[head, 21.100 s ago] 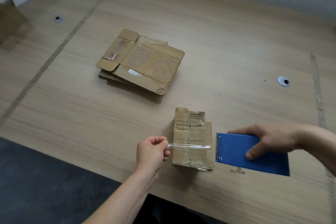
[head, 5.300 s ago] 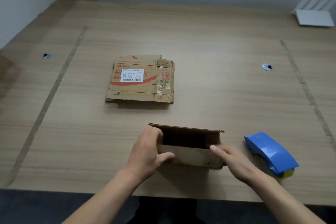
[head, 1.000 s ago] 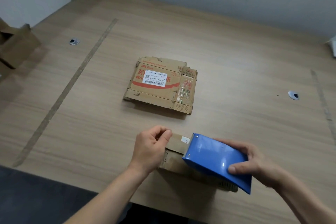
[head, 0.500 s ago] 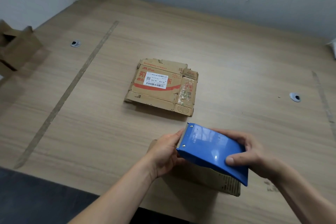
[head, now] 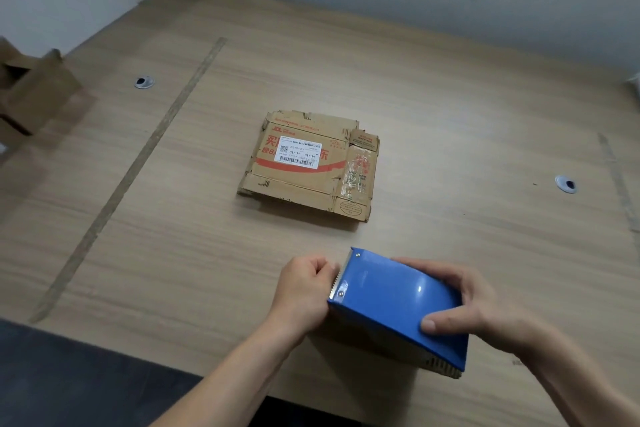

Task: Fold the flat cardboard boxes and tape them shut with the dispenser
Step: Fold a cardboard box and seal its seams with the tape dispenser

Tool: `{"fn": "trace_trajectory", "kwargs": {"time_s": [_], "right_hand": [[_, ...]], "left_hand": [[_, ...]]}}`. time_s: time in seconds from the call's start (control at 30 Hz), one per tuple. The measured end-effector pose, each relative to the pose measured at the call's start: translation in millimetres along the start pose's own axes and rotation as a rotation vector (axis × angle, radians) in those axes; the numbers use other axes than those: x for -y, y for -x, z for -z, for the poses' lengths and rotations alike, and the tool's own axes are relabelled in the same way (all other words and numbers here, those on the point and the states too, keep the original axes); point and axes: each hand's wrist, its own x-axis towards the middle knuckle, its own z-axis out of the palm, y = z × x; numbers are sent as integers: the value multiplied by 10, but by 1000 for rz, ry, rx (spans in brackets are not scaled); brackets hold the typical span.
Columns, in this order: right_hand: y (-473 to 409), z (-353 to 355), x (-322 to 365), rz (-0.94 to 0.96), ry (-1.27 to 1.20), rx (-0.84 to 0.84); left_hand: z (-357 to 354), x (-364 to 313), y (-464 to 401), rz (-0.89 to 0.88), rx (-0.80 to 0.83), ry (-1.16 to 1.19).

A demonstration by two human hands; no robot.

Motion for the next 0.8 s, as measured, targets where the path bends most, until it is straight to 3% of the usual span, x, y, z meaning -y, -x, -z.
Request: {"fn": "trace_trajectory", "kwargs": {"time_s": [0.13, 0.57, 0.8], "right_hand": [[112, 28, -31, -46, 34, 22], [175, 118, 24, -143, 255, 136], [171, 130, -42, -157, 300, 93]], "left_hand": [[133, 68, -8, 79, -48, 194], [310, 298, 10, 122, -169, 284], [455, 413, -56, 146, -268, 275]]}}
